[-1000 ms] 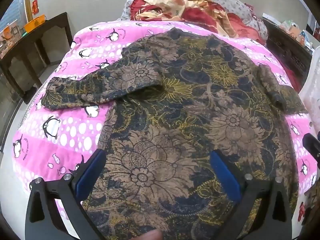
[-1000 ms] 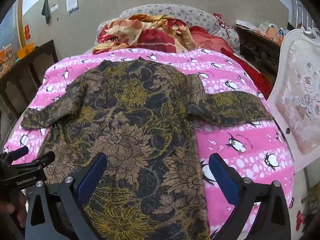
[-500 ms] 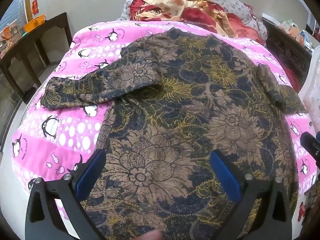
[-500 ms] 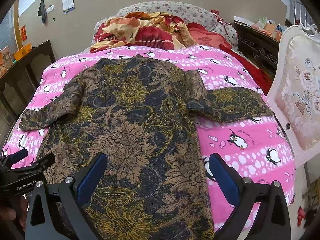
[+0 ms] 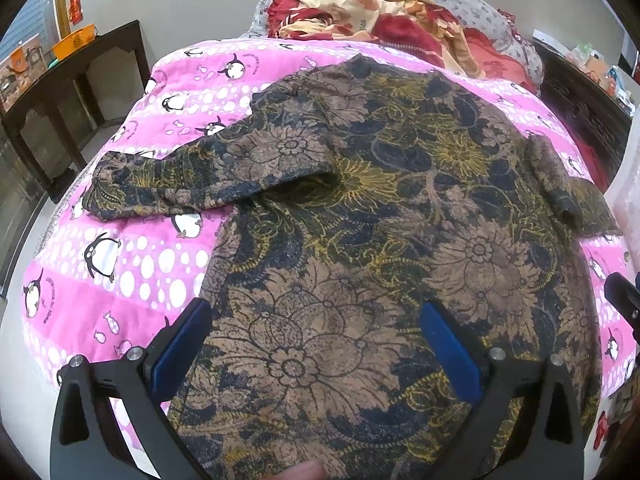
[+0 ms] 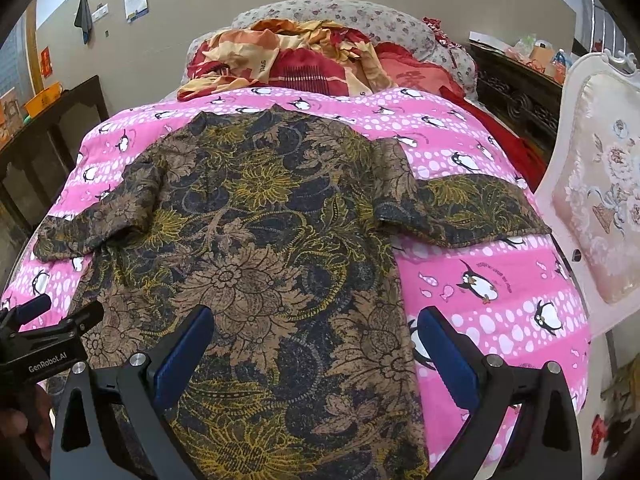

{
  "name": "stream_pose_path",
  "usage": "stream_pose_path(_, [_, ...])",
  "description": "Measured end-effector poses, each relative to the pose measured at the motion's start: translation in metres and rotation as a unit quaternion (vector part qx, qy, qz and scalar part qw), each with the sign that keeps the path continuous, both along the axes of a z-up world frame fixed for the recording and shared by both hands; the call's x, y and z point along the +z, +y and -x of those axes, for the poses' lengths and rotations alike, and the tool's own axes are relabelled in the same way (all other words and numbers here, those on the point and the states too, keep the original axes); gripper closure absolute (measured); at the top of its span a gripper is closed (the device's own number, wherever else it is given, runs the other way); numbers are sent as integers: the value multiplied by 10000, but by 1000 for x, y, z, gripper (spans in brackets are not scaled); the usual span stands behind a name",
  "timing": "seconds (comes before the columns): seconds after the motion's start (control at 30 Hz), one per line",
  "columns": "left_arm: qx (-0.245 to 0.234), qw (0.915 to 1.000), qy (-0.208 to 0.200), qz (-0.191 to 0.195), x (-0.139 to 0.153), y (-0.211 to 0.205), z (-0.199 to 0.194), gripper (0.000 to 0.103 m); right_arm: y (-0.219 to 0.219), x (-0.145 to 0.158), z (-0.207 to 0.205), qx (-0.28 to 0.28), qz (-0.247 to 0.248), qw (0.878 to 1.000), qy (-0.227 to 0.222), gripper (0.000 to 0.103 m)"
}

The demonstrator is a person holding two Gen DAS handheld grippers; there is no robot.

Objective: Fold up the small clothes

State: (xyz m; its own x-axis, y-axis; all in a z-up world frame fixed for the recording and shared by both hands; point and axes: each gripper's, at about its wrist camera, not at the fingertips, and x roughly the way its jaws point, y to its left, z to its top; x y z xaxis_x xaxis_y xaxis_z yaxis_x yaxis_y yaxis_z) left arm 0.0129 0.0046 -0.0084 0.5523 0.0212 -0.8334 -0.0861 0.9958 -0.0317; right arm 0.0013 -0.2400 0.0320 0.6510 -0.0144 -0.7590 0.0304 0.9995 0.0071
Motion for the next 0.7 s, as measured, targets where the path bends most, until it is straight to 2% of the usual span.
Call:
stream_pose_path(0.4, [-15,10000,14,-13,-3,-5,-3,0,6,-4,-3,81,-33,9999,106,0])
stream_pose_path(0.7, [8,10000,-37,9,2,-4,2,0,14,4,5,170,4,9999,1,0])
